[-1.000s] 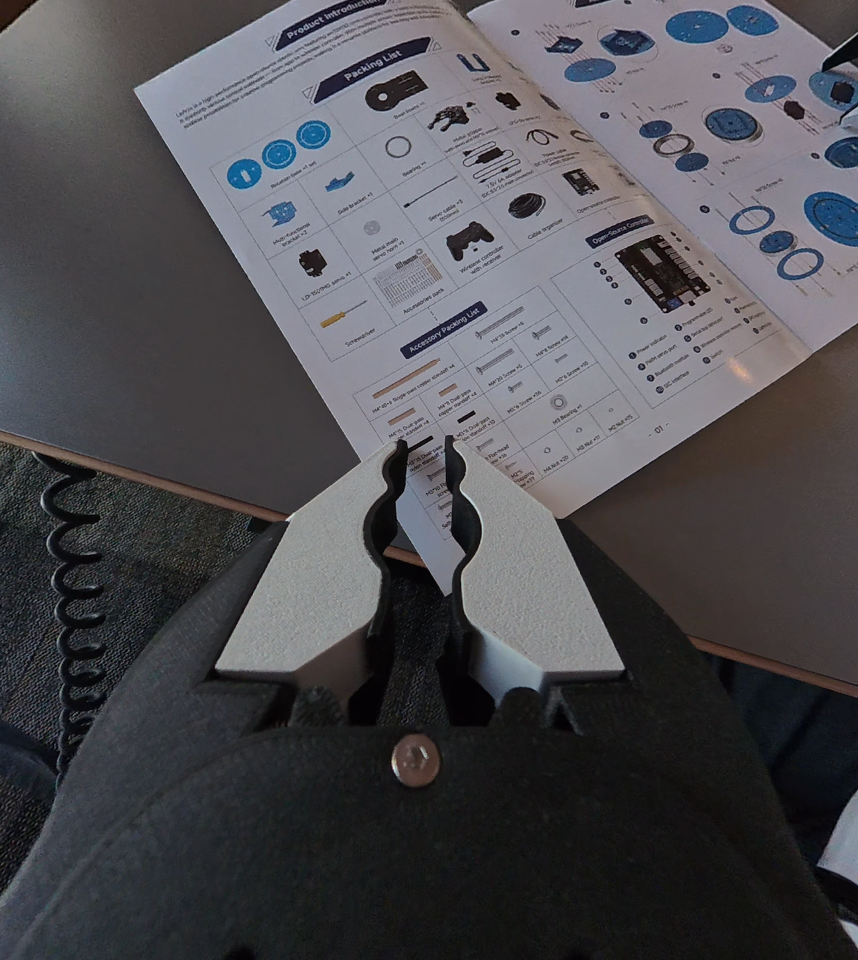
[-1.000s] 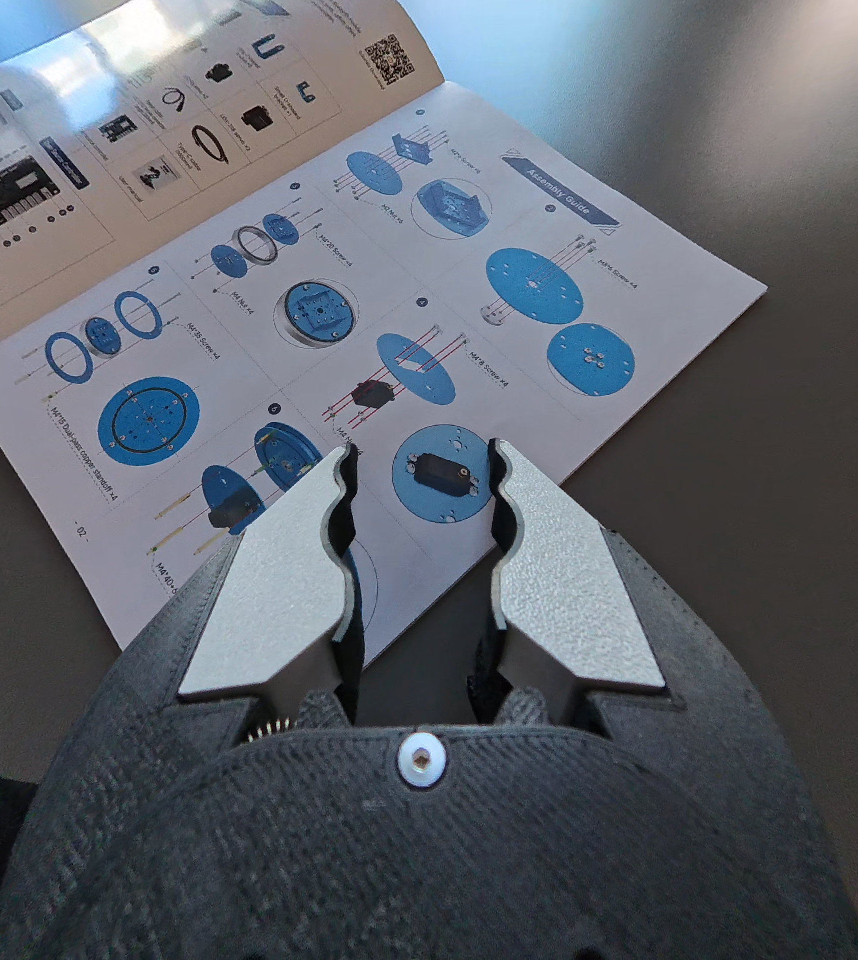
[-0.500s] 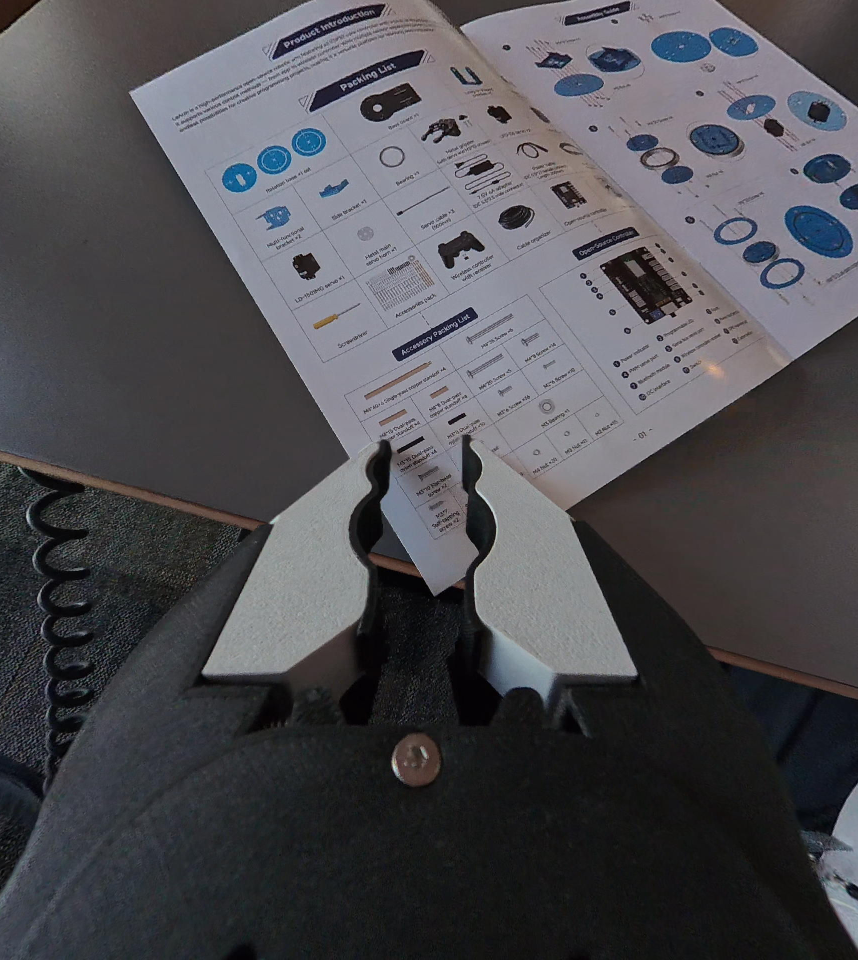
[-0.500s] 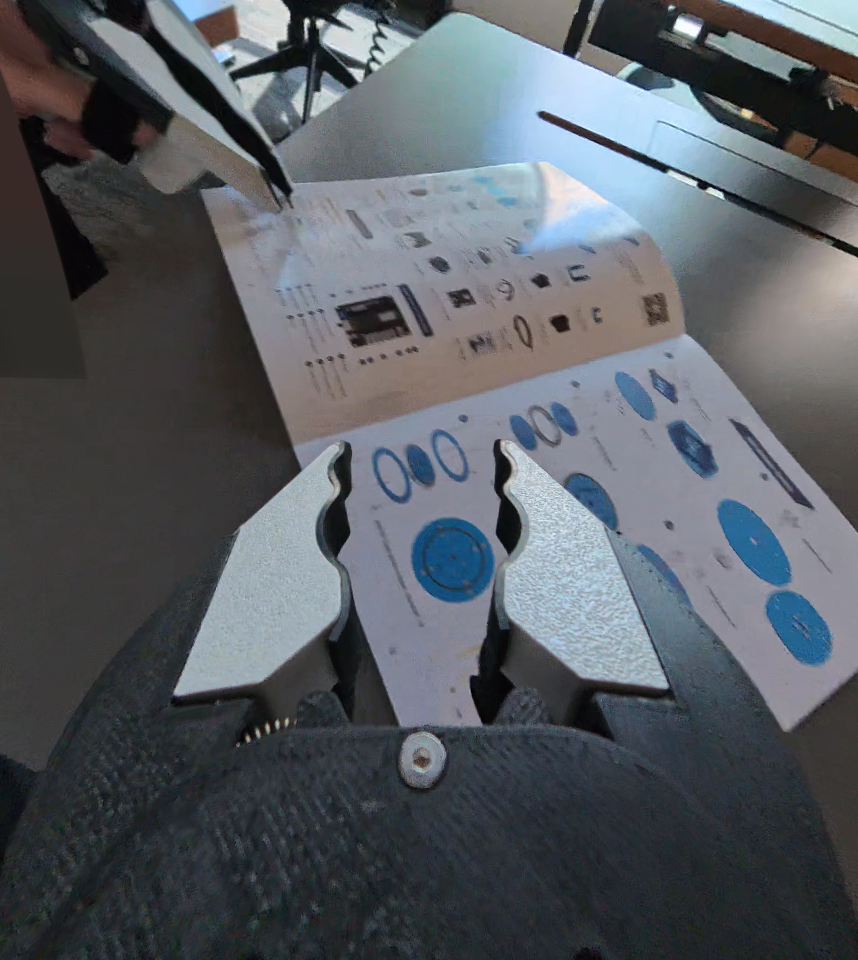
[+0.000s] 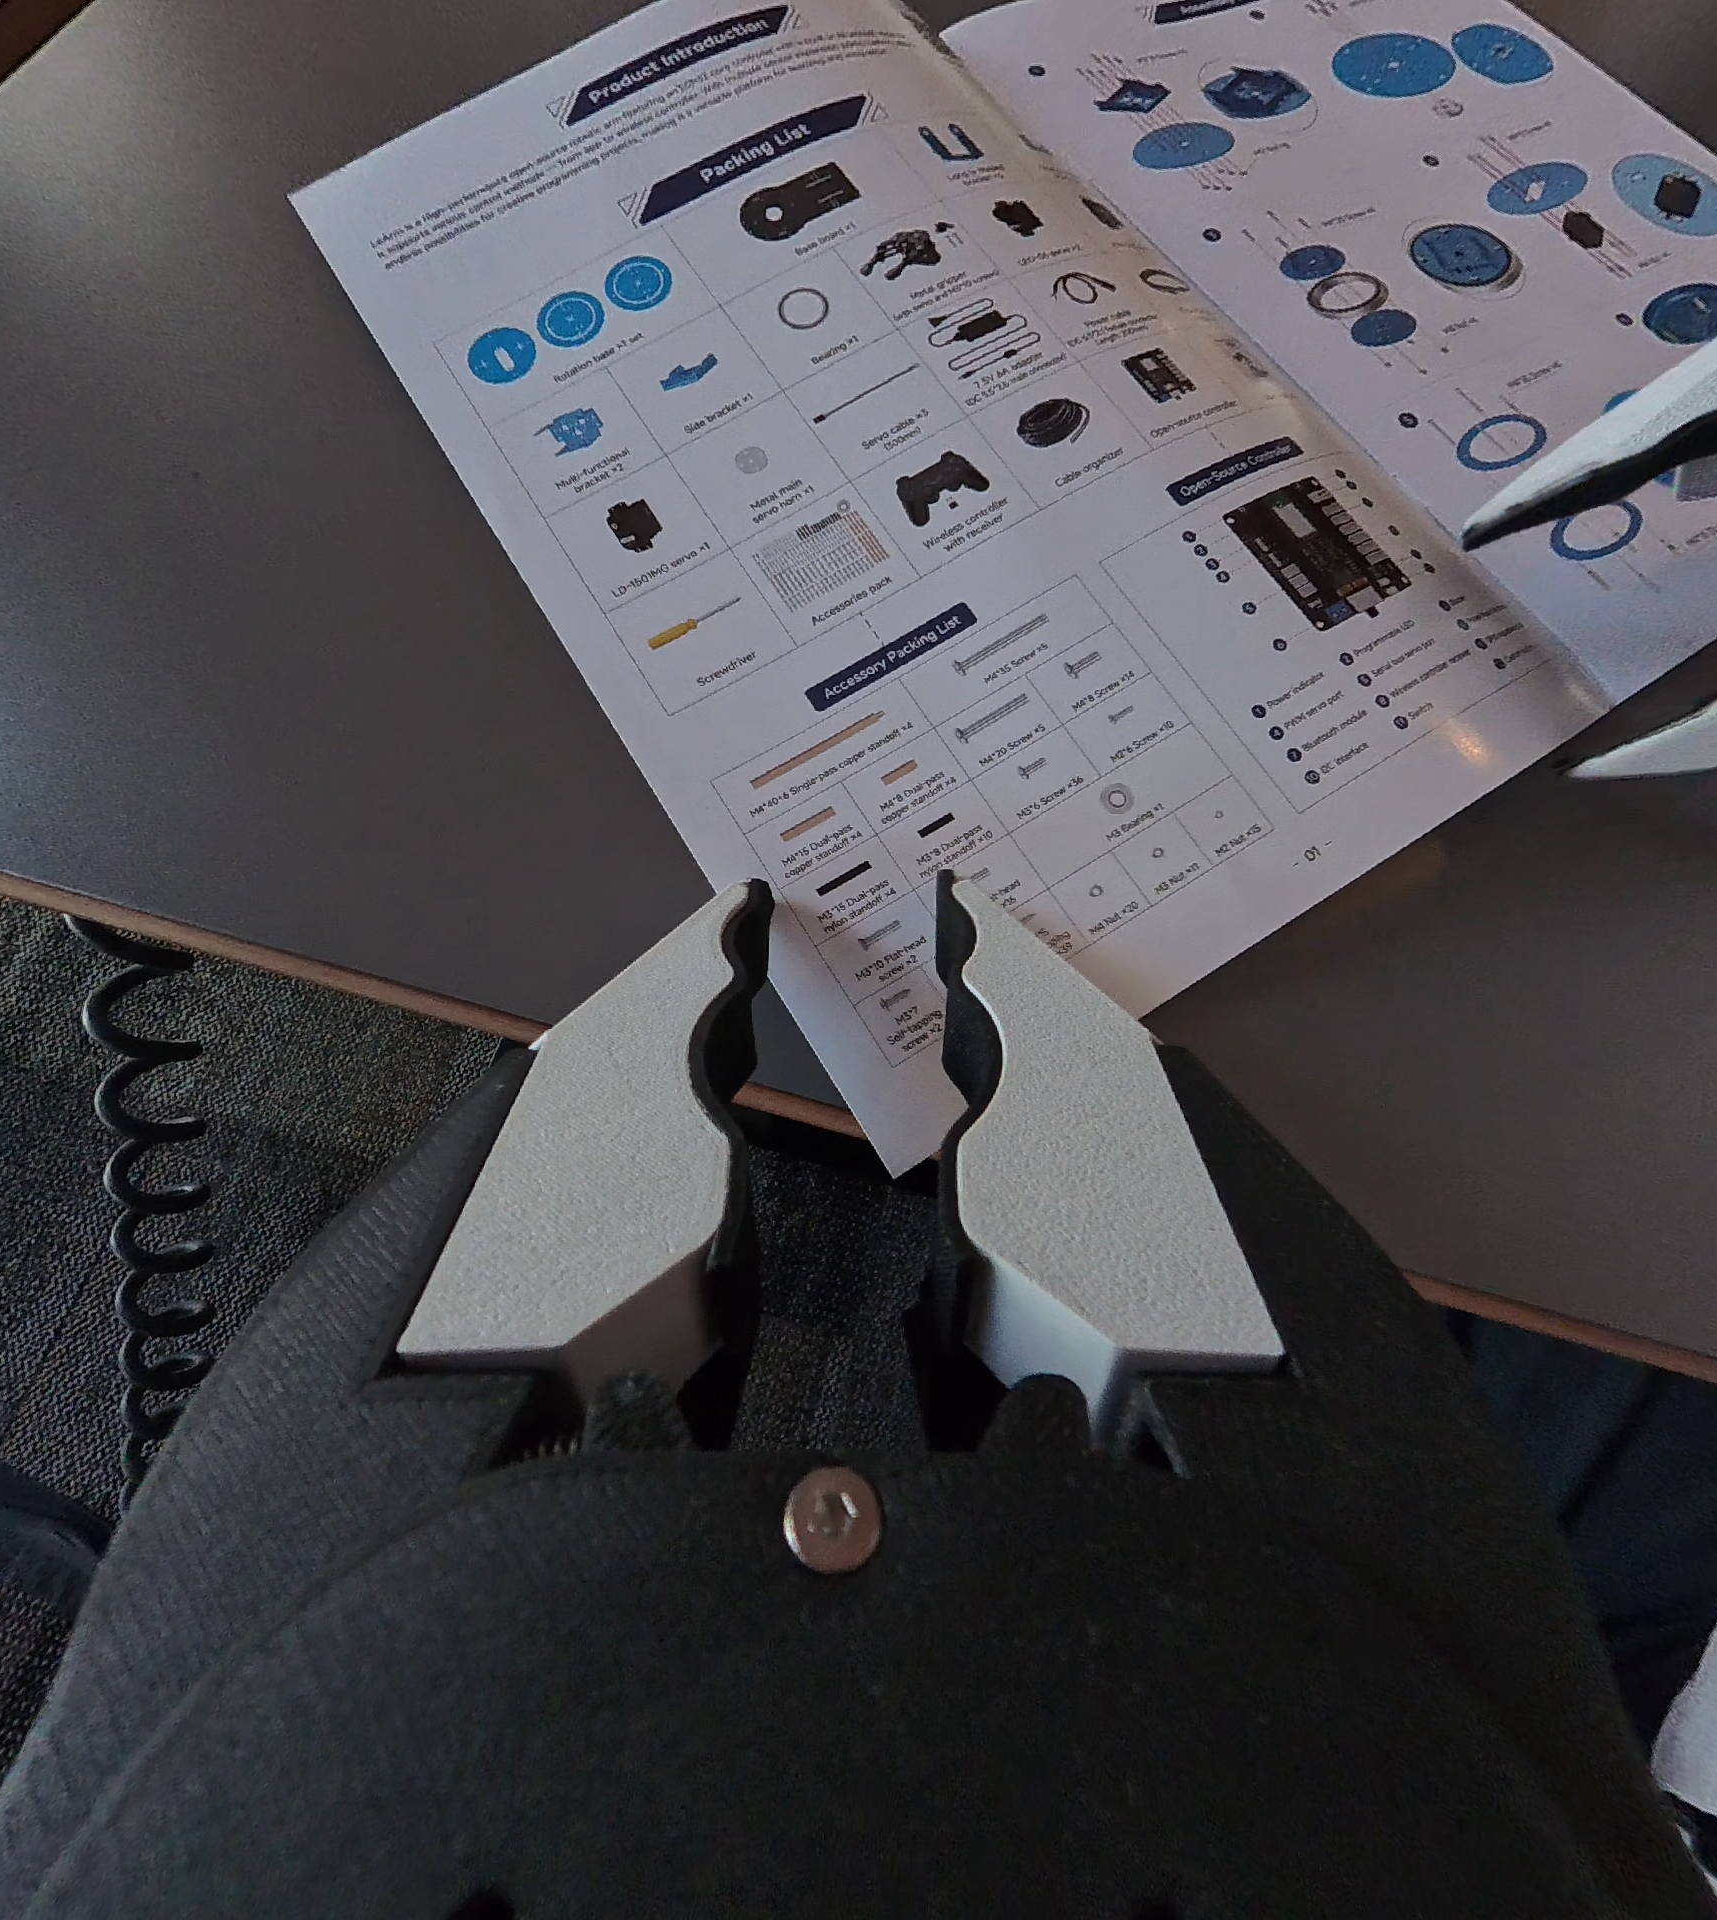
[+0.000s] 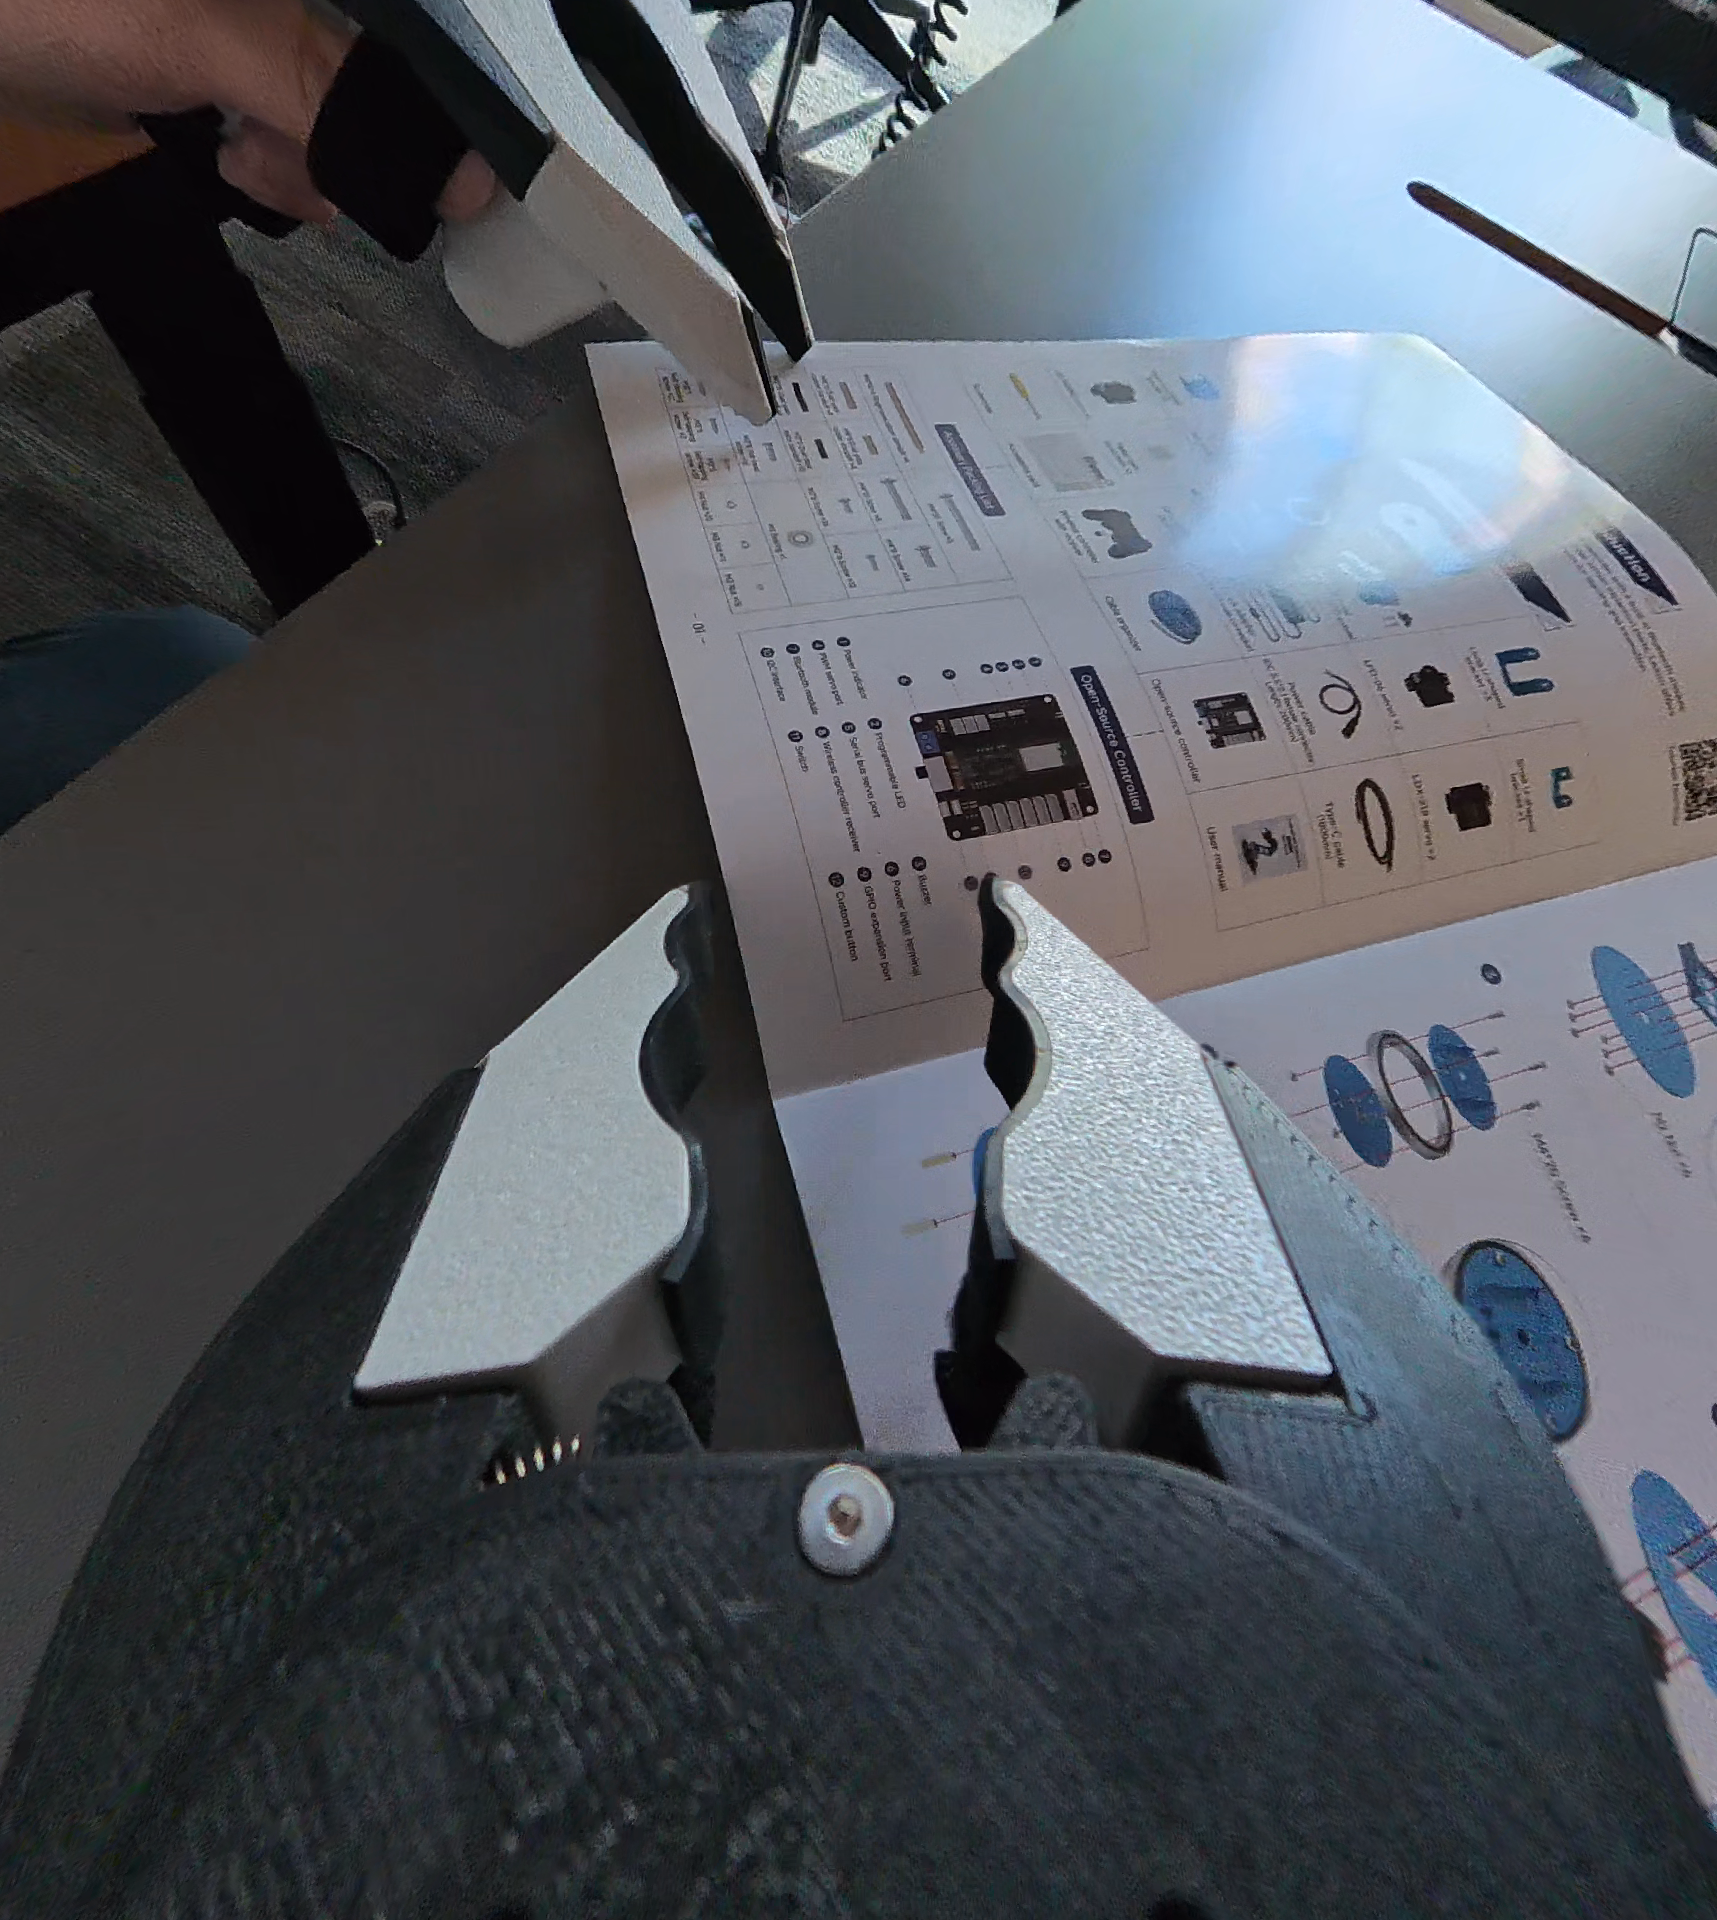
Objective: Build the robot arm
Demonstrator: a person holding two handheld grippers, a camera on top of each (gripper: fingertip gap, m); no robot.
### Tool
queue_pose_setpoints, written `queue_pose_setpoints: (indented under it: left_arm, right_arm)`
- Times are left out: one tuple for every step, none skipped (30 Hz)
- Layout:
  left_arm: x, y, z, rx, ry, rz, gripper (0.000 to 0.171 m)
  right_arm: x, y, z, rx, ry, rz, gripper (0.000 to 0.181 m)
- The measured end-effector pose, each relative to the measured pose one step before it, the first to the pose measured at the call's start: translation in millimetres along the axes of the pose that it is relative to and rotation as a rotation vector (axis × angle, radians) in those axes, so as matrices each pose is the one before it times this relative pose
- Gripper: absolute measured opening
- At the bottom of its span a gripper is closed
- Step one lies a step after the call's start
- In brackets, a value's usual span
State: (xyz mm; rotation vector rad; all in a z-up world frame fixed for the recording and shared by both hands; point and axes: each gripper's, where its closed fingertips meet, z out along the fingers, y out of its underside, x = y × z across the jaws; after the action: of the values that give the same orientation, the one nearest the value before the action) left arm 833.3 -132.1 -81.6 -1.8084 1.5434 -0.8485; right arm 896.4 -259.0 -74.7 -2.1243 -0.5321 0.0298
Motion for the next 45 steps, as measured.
queue_pose_setpoints:
  left_arm:
    - [0.10, 0.13, -0.16, 0.00006, 0.0004, 0.0004, 0.031]
    - [0.24, 0.09, -0.10, -0.00024, 0.0016, -0.0004, 0.032]
    - [0.14, 0.14, -0.12, -0.00046, 0.0005, 0.0003, 0.031]
    - [-0.17, 0.22, -0.15, 0.00031, -0.0006, 0.0007, 0.031]
    - [0.00, 0.08, -0.13, 0.00051, -0.0006, 0.0013, 0.031]
    - [-0.18, 0.21, 0.01, 0.00077, -0.0014, 0.0035, 0.030]
    - [-0.25, 0.22, -0.05, -0.00003, -0.0027, 0.0065, 0.030]
    - [-0.35, 0.29, -0.18, -0.00103, -0.0037, 0.0073, 0.029]
    - [-0.04, 0.19, -0.14, -0.00049, -0.0015, 0.0046, 0.029]
    - [0.51, -0.04, -0.03, 0.00073, 0.0034, -0.0006, 0.030]
    - [0.75, -0.39, -0.27, 0.00171, 0.0073, -0.0077, 0.034]
    - [0.54, -1.36, -1.02, 0.00523, 0.0097, -0.0125, 0.038]
    - [0.81, -3.06, -2.48, 0.01329, 0.0136, -0.0126, 0.038]
    - [0.78, -5.14, -4.41, 0.02235, 0.0134, -0.0108, 0.039]
    - [-0.39, -6.74, -6.45, 0.02651, 0.0034, -0.0067, 0.039]
    - [-1.43, -7.64, -8.04, 0.02567, -0.0089, 0.0021, 0.039]
    - [-1.47, -7.95, -9.36, 0.02155, -0.0139, 0.0099, 0.039]
    - [-1.11, -7.87, -9.99, 0.01551, -0.0152, 0.0117, 0.041]
    - [-1.06, -7.38, -10.47, 0.01131, -0.0181, 0.0101, 0.043]
    - [-0.70, -7.21, -10.78, 0.01033, -0.0167, 0.0061, 0.046]
    - [0.63, -7.63, -10.78, 0.01692, -0.0094, 0.0011, 0.046]
    - [1.60, -8.14, -10.68, 0.02608, -0.0024, -0.0030, 0.046]
    - [1.76, -7.45, -9.90, 0.02580, 0.0009, -0.0068, 0.046]
    - [0.96, -5.02, -8.77, 0.01617, -0.0001, -0.0094, 0.046]
    - [-0.40, -1.73, -7.26, 0.00121, -0.0049, -0.0107, 0.048]
    - [-1.57, 1.19, -6.07, -0.01207, -0.0098, -0.0122, 0.050]
    - [-1.43, 3.19, -5.05, -0.01511, -0.0079, -0.0108, 0.051]
    - [-1.39, 4.82, -4.40, -0.01477, -0.0058, -0.0047, 0.051]
    - [-2.73, 4.35, -3.50, -0.01211, -0.0105, 0.0003, 0.050]
    - [-3.80, 3.01, -3.06, -0.01348, -0.0137, 0.0007, 0.051]
    - [-4.64, 1.61, -2.81, -0.00762, -0.0170, -0.0006, 0.051]
    - [-5.19, -0.66, -2.32, 0.00553, -0.0195, -0.0043, 0.050]
    - [-3.84, -2.25, -1.33, 0.01148, -0.0119, -0.0072, 0.050]
    - [-0.90, -2.20, -0.46, 0.00712, 0.0029, -0.0032, 0.049]
    - [0.52, -1.10, -0.11, -0.00124, 0.0086, 0.0027, 0.049]
    - [-0.42, -0.21, 0.07, -0.00391, 0.0005, 0.0055, 0.049]
    - [-1.96, 0.62, 0.06, -0.00431, -0.0101, 0.0073, 0.049]
    - [-2.98, 2.13, 0.13, -0.00851, -0.0164, 0.0082, 0.048]
    - [-3.59, 3.80, 0.33, -0.01405, -0.0187, 0.0078, 0.047]
    - [-3.72, 4.41, 0.50, -0.01658, -0.0173, 0.0060, 0.047]
    - [-3.79, 3.96, 0.64, -0.01515, -0.0125, 0.0029, 0.048]
    - [-3.25, 2.20, 0.61, -0.00984, -0.0059, -0.0013, 0.047]
    - [-2.52, 0.09, 0.53, -0.00082, -0.0004, -0.0059, 0.046]
    - [-1.21, -1.28, 0.60, 0.00667, 0.0055, -0.0080, 0.045]
    - [0.48, -1.17, 0.91, 0.00702, 0.0123, -0.0071, 0.044]
  right_arm:
    - [0.90, 2.34, 1.62, -0.0049, 0.0020, 0.0121, 0.052]
    - [2.36, 2.60, 1.30, -0.0099, 0.0100, 0.0065, 0.051]
    - [0.53, 1.18, 0.66, -0.0089, -0.0028, 0.0050, 0.052]
    - [0.27, -0.31, 0.60, -0.0012, -0.0052, 0.0061, 0.052]
    - [0.40, 0.99, 1.08, -0.0087, -0.0053, 0.0058, 0.052]
    - [1.08, 2.03, 1.03, -0.0151, -0.0029, 0.0001, 0.053]
    - [1.53, -0.40, 0.13, 0.0032, -0.0014, 0.0028, 0.052]
    - [1.19, 0.63, -0.08, -0.0044, -0.0046, 0.0102, 0.052]
    - [-0.15, 0.57, -0.81, -0.0062, -0.0111, 0.0081, 0.053]
    - [-2.00, -1.21, -2.12, 0.0004, -0.0194, -0.0007, 0.059]
    - [-2.20, -3.53, -4.22, 0.0041, -0.0184, -0.0056, 0.063]
    - [0.79, -7.00, -6.29, 0.0099, 0.0005, -0.0113, 0.063]
    - [4.42, -10.36, -8.09, 0.0133, 0.0206, -0.0139, 0.063]
    - [7.20, -11.88, -9.40, 0.0060, 0.0321, -0.0184, 0.061]
    - [10.71, -12.30, -9.72, -0.0007, 0.0467, -0.0195, 0.061]
    - [13.64, -10.50, -9.13, -0.0142, 0.0549, -0.0131, 0.061]
    - [15.86, -7.37, -7.75, -0.0347, 0.0582, -0.0071, 0.061]
    - [18.22, -7.23, -6.79, -0.0331, 0.0675, -0.0093, 0.061]
    - [17.65, -9.17, -6.01, -0.0152, 0.0638, -0.0046, 0.060]
    - [12.06, -10.18, -4.90, -0.0090, 0.0270, 0.0072, 0.058]
    - [8.10, -11.05, -4.72, -0.0028, 0.0041, 0.0066, 0.052]
    - [6.18, -11.66, -4.31, 0.0036, -0.0048, 0.0088, 0.048]
    - [4.17, -9.23, -3.39, -0.0087, -0.0145, 0.0175, 0.045]
    - [3.02, -5.74, -2.41, -0.0202, -0.0147, 0.0199, 0.044]
    - [2.85, -1.54, -1.31, -0.0286, -0.0084, 0.0168, 0.044]
    - [4.01, 1.75, -0.20, -0.0305, 0.0050, 0.0121, 0.043]
    - [3.75, 4.09, 1.31, -0.0266, 0.0070, 0.0102, 0.041]
    - [4.60, 5.33, 3.32, -0.0260, 0.0144, 0.0198, 0.035]
    - [3.81, 10.48, 3.90, -0.0560, 0.0127, 0.0135, 0.036]
    - [-0.05, 13.50, 4.26, -0.0586, -0.0087, -0.0121, 0.036]
    - [0.09, 13.66, 3.93, -0.0731, -0.0083, -0.0278, 0.032]
    - [3.25, 10.86, 2.57, -0.0834, 0.0107, -0.0211, 0.033]
    - [3.55, 2.07, 2.62, -0.0364, 0.0109, -0.0147, 0.032]
    - [-0.04, -2.05, 2.20, -0.0150, -0.0146, -0.0031, 0.031]
    - [-1.55, -5.36, 2.36, 0.0062, -0.0243, 0.0101, 0.028]
    - [-1.32, -6.71, 2.98, 0.0234, -0.0218, 0.0107, 0.028]
    - [-1.97, -3.61, 3.32, 0.0120, -0.0241, 0.0031, 0.028]
    - [0.86, 2.46, 2.09, -0.0314, -0.0061, -0.0004, 0.028]
    - [4.55, 1.57, 1.44, -0.0247, 0.0196, 0.0001, 0.028]
    - [3.42, -1.55, 1.33, -0.0071, 0.0135, -0.0084, 0.027]
    - [-0.09, -3.59, 1.48, 0.0047, -0.0062, -0.0197, 0.025]
    - [-3.09, -3.70, 1.96, 0.0072, -0.0207, -0.0314, 0.018]
    - [-5.94, -2.78, 2.67, 0.0029, -0.0351, -0.0326, 0.010]
    - [-5.97, -1.34, 3.26, -0.0066, -0.0344, -0.0225, 0.007]
    - [-2.83, -0.12, 3.60, -0.0160, -0.0150, -0.0136, 0.008]
